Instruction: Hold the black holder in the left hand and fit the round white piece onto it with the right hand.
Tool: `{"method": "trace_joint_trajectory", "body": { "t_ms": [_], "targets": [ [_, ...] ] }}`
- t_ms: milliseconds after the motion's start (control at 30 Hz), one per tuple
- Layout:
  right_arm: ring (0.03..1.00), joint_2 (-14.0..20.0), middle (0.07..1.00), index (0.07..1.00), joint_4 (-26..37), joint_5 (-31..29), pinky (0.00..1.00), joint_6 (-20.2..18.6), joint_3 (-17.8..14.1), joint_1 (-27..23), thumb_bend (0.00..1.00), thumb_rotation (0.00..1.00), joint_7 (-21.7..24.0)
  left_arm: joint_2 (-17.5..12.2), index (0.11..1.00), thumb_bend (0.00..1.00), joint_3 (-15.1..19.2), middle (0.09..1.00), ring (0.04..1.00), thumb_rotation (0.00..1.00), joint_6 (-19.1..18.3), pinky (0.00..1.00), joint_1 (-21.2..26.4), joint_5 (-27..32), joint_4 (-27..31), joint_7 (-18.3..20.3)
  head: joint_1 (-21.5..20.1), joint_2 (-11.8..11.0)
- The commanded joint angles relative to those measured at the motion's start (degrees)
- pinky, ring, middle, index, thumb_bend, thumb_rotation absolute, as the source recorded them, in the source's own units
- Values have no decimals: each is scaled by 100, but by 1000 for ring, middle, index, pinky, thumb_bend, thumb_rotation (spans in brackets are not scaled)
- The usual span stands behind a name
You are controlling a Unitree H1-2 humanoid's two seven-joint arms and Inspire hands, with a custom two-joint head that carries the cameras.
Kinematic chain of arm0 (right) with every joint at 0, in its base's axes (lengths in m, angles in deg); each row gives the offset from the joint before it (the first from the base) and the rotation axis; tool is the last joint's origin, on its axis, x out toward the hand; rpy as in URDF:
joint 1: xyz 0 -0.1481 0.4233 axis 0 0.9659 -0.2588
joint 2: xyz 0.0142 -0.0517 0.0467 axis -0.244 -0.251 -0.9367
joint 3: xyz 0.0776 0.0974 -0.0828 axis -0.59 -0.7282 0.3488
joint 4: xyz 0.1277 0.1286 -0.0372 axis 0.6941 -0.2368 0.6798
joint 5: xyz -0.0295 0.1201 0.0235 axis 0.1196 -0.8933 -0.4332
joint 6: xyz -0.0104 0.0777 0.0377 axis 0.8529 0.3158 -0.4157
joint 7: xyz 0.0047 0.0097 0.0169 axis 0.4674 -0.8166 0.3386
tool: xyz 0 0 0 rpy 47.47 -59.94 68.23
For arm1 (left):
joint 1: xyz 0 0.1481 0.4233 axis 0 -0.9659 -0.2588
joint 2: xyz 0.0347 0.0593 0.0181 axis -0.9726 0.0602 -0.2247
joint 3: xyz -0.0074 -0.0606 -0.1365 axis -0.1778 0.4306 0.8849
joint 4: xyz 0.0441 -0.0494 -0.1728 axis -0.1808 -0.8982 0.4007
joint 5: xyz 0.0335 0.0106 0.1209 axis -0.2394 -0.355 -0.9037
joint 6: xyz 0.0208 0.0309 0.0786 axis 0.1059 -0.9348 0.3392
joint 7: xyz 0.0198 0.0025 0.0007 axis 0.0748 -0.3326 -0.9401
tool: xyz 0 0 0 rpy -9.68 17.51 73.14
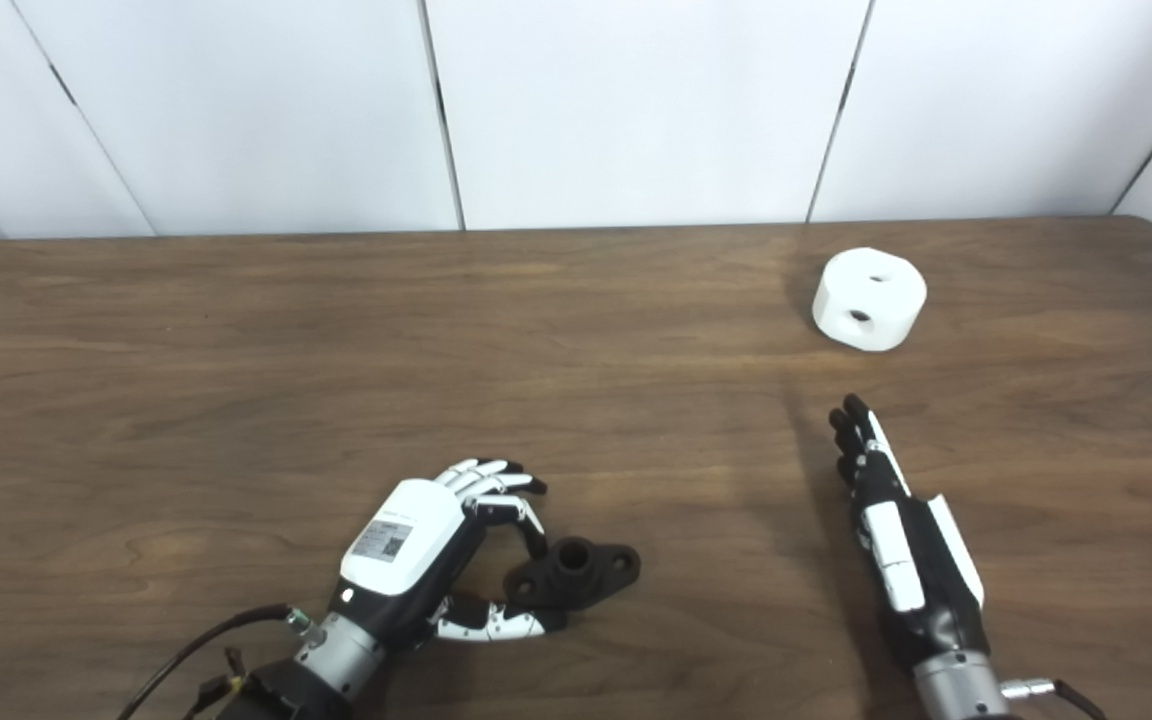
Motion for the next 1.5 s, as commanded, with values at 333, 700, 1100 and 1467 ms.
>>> {"method": "trace_joint_trajectory", "body": {
  "t_ms": [333,700,1100,1467],
  "targets": [
    [945,699,943,939,611,1219,911,-742,-477,-614,592,669,-218,-279,489,517,152,795,855,47,-231,848,-135,-205,-363,277,-497,-228],
    [905,1061,921,908,510,2249,871,-1102,-617,-1365,658,510,-282,-333,490,517,231,791,856,47,-116,847,-167,-74,-434,272,-771,-389],
    [941,1666,937,913,-217,3067,895,-1525,-431,-2441,737,455,-119,-332,489,518,218,784,849,48,-142,843,-163,-119,-467,296,-1011,-563],
    [974,2119,945,907,-1159,3454,914,-1771,-9,-3409,753,446,158,-335,489,518,224,785,854,47,-170,842,-192,-59,-407,378,-1046,-631]
  ]
}}
